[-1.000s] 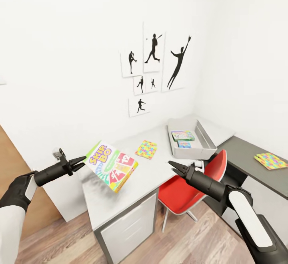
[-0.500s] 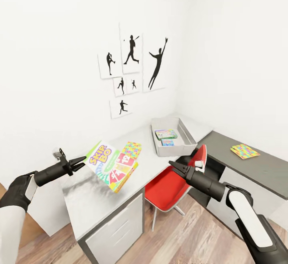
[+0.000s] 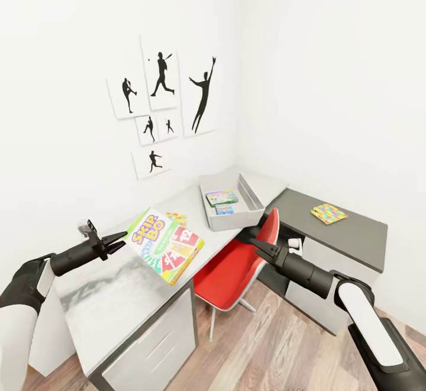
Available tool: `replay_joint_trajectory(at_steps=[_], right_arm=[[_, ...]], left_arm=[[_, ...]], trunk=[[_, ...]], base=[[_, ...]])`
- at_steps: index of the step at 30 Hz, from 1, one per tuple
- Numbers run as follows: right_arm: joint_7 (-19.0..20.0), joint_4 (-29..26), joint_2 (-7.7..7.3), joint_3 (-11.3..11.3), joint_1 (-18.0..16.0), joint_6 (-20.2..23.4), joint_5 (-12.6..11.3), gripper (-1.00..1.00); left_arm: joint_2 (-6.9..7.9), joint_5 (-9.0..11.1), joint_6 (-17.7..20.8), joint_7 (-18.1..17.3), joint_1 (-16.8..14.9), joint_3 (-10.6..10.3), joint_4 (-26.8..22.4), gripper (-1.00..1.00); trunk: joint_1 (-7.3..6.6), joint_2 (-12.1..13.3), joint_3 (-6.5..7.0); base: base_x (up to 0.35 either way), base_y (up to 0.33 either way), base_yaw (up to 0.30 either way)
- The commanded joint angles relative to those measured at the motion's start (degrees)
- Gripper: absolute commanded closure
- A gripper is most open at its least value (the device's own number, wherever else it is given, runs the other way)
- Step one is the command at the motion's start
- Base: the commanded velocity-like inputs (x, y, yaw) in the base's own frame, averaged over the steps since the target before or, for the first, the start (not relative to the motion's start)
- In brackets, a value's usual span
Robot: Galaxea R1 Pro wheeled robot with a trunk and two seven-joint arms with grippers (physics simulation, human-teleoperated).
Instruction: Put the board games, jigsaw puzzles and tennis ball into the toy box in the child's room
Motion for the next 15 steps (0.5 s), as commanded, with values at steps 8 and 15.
replay_joint_trajectory(at_steps=[8,15], right_arm=[[0.2,0.1,-0.02,0.0,-0.1,0.1,0.2,-1.0],[0.2,0.1,-0.01,0.0,-0.1,0.1,0.2,-1.0]], left_arm=[[0.02,0.2,0.7,-0.2,0.0,0.1,0.0,1.0],[-0.05,0.2,0.6,-0.1,0.0,0.0,0.0,1.0]], trunk=[[0.03,-0.1,-0.1],[0.03,-0.1,-0.1]], base=[[0.0,0.0,-0.278],[0.0,0.0,-0.201]])
